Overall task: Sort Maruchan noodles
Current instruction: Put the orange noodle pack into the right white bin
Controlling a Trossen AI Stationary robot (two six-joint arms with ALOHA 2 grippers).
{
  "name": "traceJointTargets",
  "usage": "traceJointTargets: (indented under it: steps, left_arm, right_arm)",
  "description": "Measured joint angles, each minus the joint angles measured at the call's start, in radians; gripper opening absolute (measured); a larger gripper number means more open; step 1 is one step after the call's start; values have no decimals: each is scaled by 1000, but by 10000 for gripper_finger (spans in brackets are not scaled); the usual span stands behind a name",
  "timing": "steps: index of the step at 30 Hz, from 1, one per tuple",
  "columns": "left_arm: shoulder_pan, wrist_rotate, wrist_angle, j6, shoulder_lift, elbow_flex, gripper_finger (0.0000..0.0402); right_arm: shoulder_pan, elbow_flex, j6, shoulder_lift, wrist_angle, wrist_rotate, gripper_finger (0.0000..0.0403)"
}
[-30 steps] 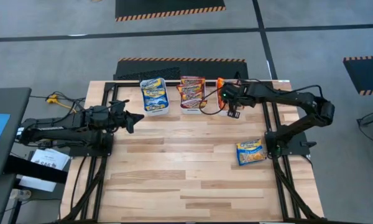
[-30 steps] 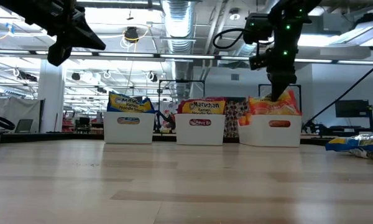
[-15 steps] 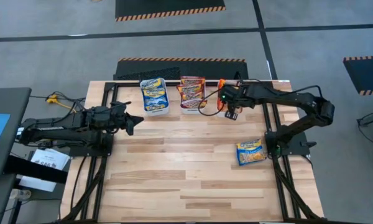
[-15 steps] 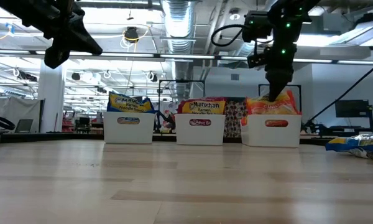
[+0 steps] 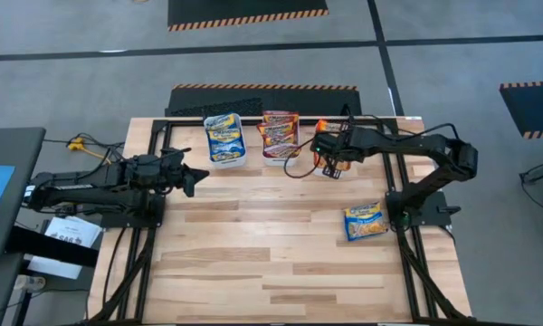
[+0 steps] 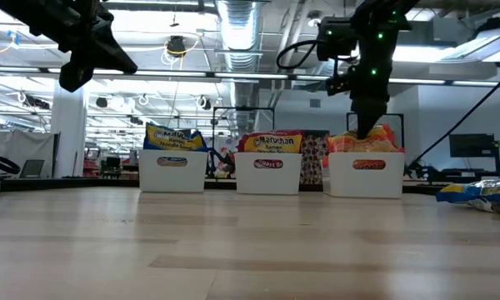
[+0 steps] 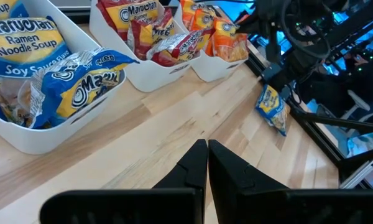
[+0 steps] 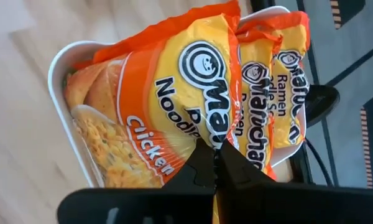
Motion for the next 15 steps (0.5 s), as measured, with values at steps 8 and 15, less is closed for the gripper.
traceJointTargets:
  steps: [8,15]
  left_arm:
    - [0,-6,0,16,0,0,0]
    - [0,-18,0,26,0,0,0]
  right_arm:
    - [37,0,12,2,-43,-54,56]
    - [46,-1,29,4,-77,-69,116]
